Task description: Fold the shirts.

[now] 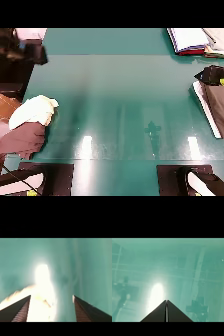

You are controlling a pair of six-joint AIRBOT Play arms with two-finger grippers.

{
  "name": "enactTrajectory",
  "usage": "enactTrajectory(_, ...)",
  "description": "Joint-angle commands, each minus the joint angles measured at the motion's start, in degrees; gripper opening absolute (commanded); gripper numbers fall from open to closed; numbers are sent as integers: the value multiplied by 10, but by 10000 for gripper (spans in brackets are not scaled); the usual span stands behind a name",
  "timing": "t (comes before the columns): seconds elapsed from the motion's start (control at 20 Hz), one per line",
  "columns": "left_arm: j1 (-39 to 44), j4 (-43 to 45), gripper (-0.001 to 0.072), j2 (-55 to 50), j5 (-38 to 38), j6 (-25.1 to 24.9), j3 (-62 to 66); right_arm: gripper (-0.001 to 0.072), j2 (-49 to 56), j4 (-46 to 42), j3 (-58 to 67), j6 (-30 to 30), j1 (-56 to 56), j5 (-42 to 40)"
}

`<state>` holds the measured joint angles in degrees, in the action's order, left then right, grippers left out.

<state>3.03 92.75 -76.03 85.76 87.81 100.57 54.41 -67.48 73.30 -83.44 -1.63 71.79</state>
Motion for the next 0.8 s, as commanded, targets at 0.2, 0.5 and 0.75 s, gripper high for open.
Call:
enactTrajectory(0.2, -118, 33, 622, 0, -61, 17, -273, 20, 0, 0, 0, 0, -1, 2)
enactTrajectory(0.5, -126, 30, 250, 1, -138, 43, -374, 21, 1, 0, 0, 0, -1, -25)
enactTrajectory(0.75, -126, 13, 27, 87, -164, 41, -331, 20, 1, 6, 0, 0, -1, -48)
